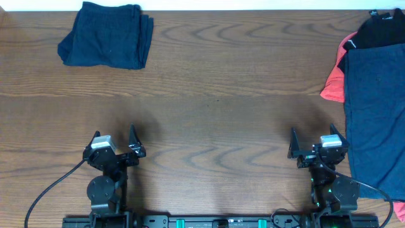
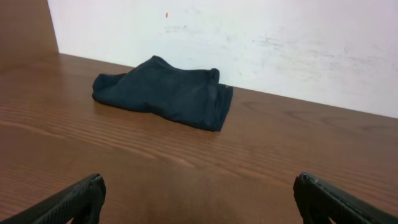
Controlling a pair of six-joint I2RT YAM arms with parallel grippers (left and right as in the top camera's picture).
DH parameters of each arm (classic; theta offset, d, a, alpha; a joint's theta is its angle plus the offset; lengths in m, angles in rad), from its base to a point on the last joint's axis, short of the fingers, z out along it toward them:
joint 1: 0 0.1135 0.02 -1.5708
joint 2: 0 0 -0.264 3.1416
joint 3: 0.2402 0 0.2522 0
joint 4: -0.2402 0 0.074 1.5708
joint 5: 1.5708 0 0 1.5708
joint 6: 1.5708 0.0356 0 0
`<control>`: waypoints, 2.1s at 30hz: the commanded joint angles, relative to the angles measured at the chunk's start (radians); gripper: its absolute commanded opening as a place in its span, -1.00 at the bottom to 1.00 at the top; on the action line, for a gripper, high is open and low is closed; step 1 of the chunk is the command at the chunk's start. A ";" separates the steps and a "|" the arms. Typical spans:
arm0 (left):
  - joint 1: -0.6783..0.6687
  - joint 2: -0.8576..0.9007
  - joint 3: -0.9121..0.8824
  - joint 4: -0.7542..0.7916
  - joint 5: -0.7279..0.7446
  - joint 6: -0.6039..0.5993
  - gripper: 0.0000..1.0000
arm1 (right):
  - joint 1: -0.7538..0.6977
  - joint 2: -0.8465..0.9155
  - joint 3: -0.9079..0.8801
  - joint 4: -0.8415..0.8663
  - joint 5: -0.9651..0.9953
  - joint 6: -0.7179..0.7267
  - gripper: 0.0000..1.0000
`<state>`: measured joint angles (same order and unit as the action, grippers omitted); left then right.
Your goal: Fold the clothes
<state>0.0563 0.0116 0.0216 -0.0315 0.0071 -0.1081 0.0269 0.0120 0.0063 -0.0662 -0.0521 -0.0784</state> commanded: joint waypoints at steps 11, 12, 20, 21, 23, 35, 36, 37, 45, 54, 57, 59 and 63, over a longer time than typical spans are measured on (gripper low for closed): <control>0.003 -0.008 -0.018 -0.039 -0.038 -0.009 0.96 | -0.008 -0.006 -0.001 -0.005 -0.005 -0.012 0.99; 0.003 -0.008 -0.018 -0.039 -0.038 -0.009 0.96 | -0.008 -0.006 -0.001 -0.005 -0.005 -0.012 0.98; 0.003 -0.008 -0.018 -0.039 -0.038 -0.009 0.96 | -0.008 -0.006 -0.001 -0.005 -0.005 -0.012 0.98; 0.003 -0.008 -0.018 -0.039 -0.038 -0.009 0.96 | -0.008 -0.006 -0.001 -0.005 -0.005 -0.013 0.99; 0.003 -0.008 -0.018 -0.039 -0.038 -0.009 0.96 | -0.008 -0.006 -0.001 -0.005 -0.005 -0.013 0.99; 0.003 -0.008 -0.018 -0.039 -0.038 -0.009 0.96 | -0.007 -0.006 -0.001 0.025 -0.476 0.312 0.99; 0.003 -0.008 -0.018 -0.039 -0.038 -0.009 0.96 | -0.007 -0.006 -0.001 0.023 -0.550 0.355 0.98; 0.003 -0.008 -0.018 -0.039 -0.038 -0.009 0.96 | -0.007 -0.006 -0.001 0.024 -0.607 0.387 0.98; 0.003 -0.008 -0.018 -0.039 -0.038 -0.009 0.96 | -0.007 -0.006 -0.001 0.013 -0.706 0.589 0.98; 0.003 -0.008 -0.018 -0.039 -0.038 -0.009 0.96 | -0.007 -0.006 0.000 0.097 -0.780 0.666 0.98; 0.003 -0.008 -0.018 -0.039 -0.038 -0.009 0.96 | -0.007 -0.006 0.008 0.198 -0.794 0.669 0.98; 0.003 -0.008 -0.018 -0.039 -0.038 -0.009 0.96 | -0.007 -0.006 0.030 0.208 -0.782 0.668 0.99; 0.003 -0.008 -0.018 -0.039 -0.038 -0.009 0.96 | -0.007 0.007 0.100 0.208 -0.727 0.645 0.99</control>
<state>0.0563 0.0116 0.0216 -0.0311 -0.0002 -0.1081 0.0269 0.0132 0.0349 0.1352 -0.8131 0.5701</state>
